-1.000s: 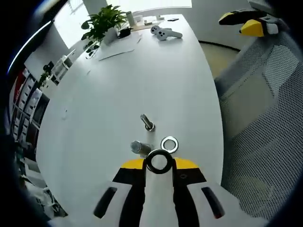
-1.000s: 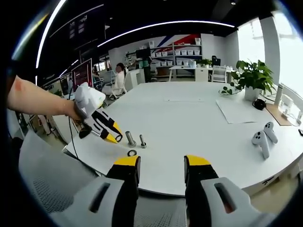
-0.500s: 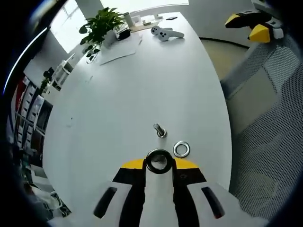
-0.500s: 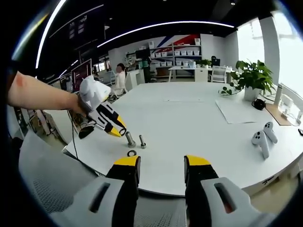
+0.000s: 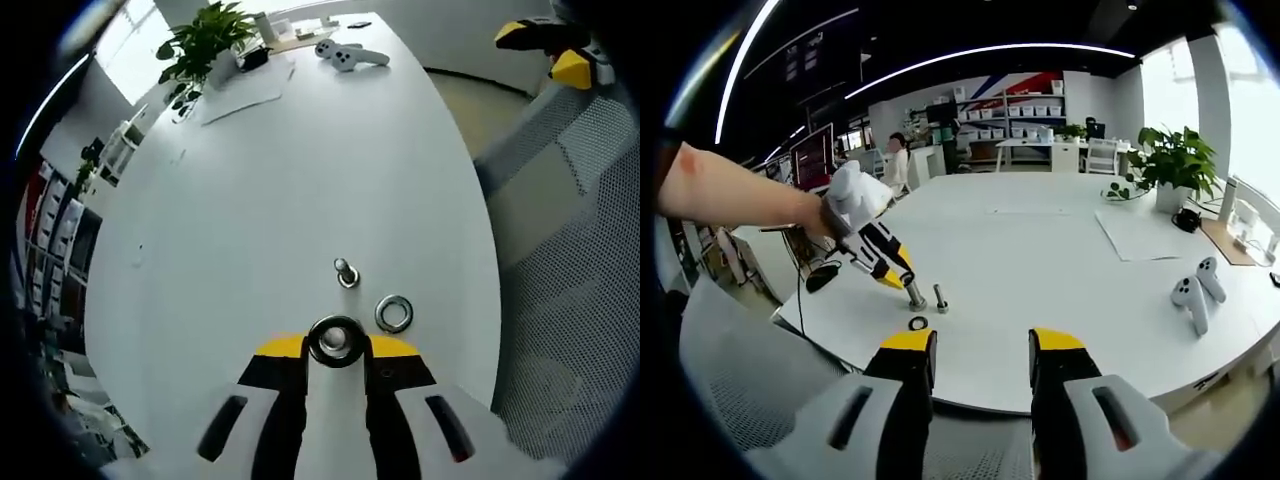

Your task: Place the washer onto the threaded stud by aligning its center hole with the stud, sliding it down to the base, and recovering from edge contact or off-axis alignment until the washer reaches the visible bottom stop.

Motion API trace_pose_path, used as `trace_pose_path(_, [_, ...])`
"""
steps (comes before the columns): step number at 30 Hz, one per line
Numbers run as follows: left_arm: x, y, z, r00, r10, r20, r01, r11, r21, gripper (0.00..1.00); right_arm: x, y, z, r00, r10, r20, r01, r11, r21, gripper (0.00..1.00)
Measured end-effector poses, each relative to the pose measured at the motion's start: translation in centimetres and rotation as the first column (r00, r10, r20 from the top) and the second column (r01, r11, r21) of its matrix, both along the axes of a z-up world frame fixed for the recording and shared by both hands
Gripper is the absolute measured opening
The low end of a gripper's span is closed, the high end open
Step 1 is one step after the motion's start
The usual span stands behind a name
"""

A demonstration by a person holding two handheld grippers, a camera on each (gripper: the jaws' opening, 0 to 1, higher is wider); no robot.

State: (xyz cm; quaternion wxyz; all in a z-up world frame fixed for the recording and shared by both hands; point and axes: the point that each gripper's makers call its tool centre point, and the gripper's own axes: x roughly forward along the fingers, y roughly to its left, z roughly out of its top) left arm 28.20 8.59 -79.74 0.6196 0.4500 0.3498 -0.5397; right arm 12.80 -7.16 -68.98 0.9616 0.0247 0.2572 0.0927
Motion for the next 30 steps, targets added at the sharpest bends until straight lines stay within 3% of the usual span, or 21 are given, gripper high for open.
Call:
trace_pose_path(15, [0.4, -0.7, -0.3, 0.999, -0.013, -0.043, 0.014, 0.999, 0.038, 0.19, 0.0, 0.0, 0.1, 1.0, -0.001, 0.004, 0.001, 1.0, 0.001, 0.39])
trace_pose_path(22, [0.3, -0.7, -0.4, 0.996, -0.055, -0.074, 0.064, 0.991, 0.115, 0.19, 0.0, 0.0, 0.0, 1.0, 0.0, 0.002, 0.0, 1.0, 0.0, 0.38])
trace_pose_path(27, [0.4, -0.7, -0.8, 0.991, -0.106, -0.079, 0.12, 0.974, 0.192, 0.19, 0.0, 0.0, 0.0, 1.0, 0.001, 0.0, -0.001, 1.0, 0.0, 0.38])
trace_pose_path(30, [0.5, -1.2, -1.0, 0.991, -0.102, -0.088, 0.118, 0.973, 0.2, 0.19, 0.0, 0.0, 0.0, 1.0, 0.0, 0.0, 0.0, 1.0, -0.001, 0.39])
